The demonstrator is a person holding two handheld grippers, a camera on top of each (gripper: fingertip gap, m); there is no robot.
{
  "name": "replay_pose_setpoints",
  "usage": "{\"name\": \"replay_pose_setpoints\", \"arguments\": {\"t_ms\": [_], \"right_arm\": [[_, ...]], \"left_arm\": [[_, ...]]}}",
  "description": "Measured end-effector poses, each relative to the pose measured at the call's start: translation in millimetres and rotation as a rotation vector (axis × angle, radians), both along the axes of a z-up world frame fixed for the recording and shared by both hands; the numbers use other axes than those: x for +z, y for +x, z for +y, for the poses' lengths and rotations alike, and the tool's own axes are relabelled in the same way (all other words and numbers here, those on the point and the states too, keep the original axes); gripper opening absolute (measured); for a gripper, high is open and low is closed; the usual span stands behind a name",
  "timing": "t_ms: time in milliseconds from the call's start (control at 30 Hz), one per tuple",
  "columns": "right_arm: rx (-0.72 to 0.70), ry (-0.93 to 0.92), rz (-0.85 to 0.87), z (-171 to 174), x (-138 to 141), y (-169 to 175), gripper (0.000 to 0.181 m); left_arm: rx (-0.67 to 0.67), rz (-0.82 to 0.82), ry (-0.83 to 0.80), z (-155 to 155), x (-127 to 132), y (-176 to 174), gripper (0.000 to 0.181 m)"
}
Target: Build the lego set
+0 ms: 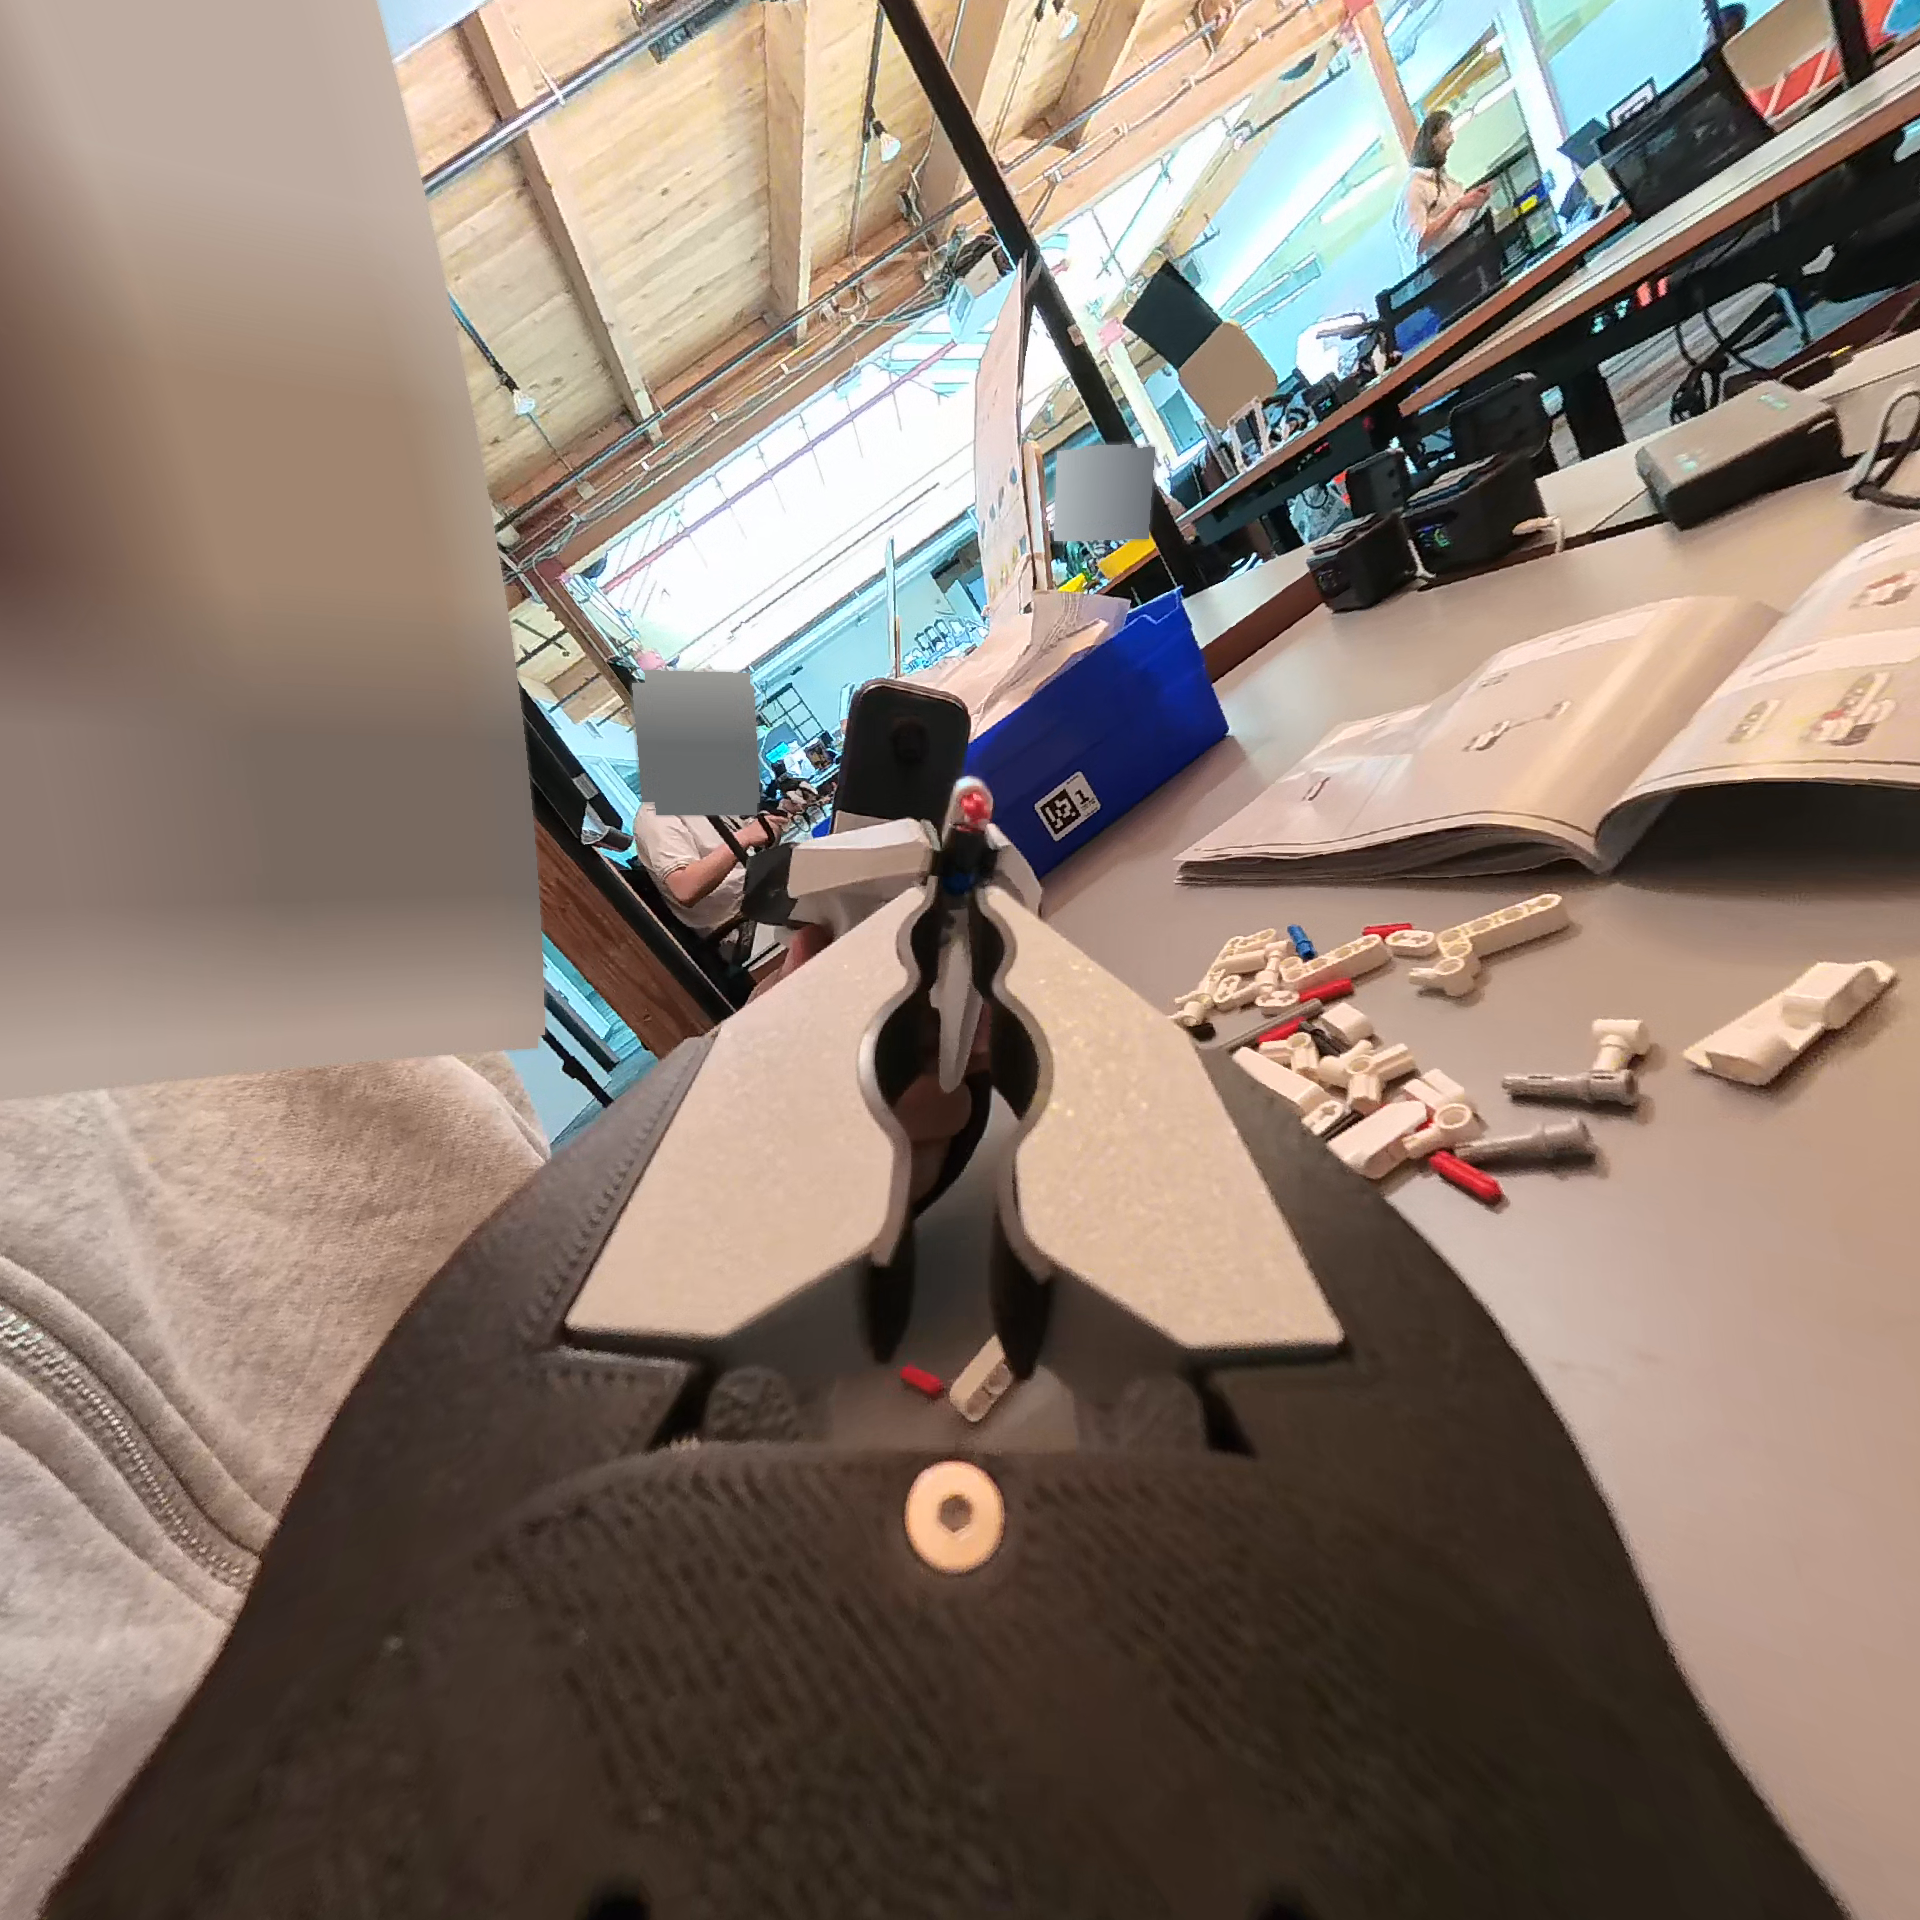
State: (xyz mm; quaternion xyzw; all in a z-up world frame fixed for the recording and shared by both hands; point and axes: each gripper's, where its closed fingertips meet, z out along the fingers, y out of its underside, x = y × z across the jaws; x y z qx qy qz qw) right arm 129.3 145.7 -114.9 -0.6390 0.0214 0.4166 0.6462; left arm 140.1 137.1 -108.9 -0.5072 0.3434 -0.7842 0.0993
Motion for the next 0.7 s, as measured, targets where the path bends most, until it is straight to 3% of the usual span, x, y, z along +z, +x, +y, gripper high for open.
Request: {"name": "replay_pose_setpoints", "arguments": {"t_ms": [300,500,700], "right_arm": [[0.016,0.013,0.005,-2,2,-2,0.000],[-0.060,0.037,0.002,-2,6,10,0.004],[-0.182,0.130,-0.269,-5,14,4,0.023]], "left_arm": [[0.001,0.004,0.011,-1,0,0,0.006],[0.029,0.003,0.015,4,0,0,0.005],[0.014,-0.007,-0.031,7,1,-2,0.006]]}}
